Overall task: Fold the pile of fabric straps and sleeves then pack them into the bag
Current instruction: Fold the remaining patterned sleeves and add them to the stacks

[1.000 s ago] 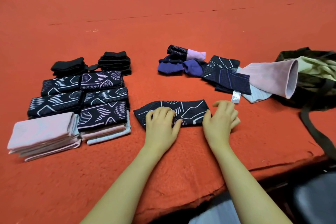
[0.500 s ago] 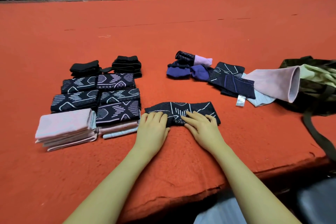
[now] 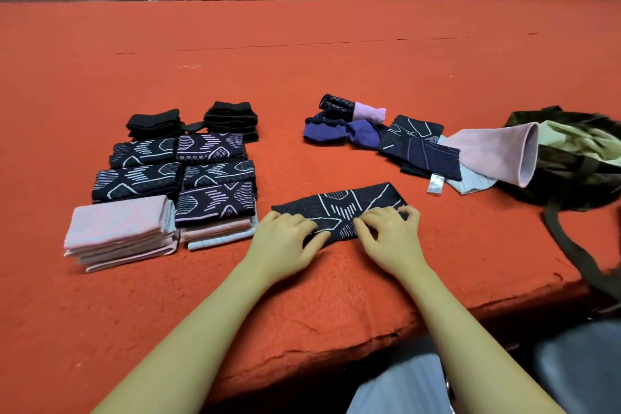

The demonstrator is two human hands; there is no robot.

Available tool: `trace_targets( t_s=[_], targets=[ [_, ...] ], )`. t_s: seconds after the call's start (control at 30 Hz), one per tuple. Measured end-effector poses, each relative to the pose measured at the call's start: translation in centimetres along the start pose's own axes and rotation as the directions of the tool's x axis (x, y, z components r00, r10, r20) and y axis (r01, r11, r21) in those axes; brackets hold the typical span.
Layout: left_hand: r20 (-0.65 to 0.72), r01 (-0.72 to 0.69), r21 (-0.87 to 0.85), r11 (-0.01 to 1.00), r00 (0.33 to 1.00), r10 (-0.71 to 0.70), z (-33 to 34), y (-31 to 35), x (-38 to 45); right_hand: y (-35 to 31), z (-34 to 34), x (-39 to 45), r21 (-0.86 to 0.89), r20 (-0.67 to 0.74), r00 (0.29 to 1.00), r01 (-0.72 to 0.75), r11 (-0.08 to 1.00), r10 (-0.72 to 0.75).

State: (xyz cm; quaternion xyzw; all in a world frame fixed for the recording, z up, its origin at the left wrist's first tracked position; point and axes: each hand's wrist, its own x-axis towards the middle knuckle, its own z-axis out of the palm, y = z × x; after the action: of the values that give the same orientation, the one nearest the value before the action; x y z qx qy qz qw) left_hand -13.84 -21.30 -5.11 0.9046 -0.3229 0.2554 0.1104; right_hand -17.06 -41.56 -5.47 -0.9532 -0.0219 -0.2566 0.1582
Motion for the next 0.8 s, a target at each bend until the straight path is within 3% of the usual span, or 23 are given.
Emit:
trace_targets(
  t_s=[0.17, 0.4, 0.53, 0.7, 0.8],
  targets=[
    [-0.098, 0.129, 0.084, 0.988, 0.988, -0.12, 0.6, 0.1, 0.6, 0.6, 0.4, 1.9, -0.018, -0.194, 0.964, -0.186, 0.982, 0.179],
    [0.023, 0.271, 0.237, 0.933, 0.959, -0.284, 2.7, 1.7, 5.1, 2.2, 1.0, 4.4, -0.16, -0.037, 0.909, -0.415, 0.896, 0.414],
    [0.084, 0.383, 0.288, 0.878, 0.903, -0.421, 4.0, 2.0, 6.3, 3.0, 1.7, 4.1, -0.242, 0.028, 0.864, -0.482, 0.842, 0.503],
    [0.017, 0.437, 0.181, 0.881, 0.895, -0.447, 5.3, 1.9, 6.6, 3.4, 2.1, 4.2, -0.208, 0.045, 0.873, -0.468, 0.859, 0.486],
    [-0.014, 0.395, 0.119, 0.911, 0.918, -0.396, 5.4, 1.2, 7.3, 3.8, 2.1, 4.3, -0.146, 0.045, 0.868, -0.483, 0.863, 0.494]
  ],
)
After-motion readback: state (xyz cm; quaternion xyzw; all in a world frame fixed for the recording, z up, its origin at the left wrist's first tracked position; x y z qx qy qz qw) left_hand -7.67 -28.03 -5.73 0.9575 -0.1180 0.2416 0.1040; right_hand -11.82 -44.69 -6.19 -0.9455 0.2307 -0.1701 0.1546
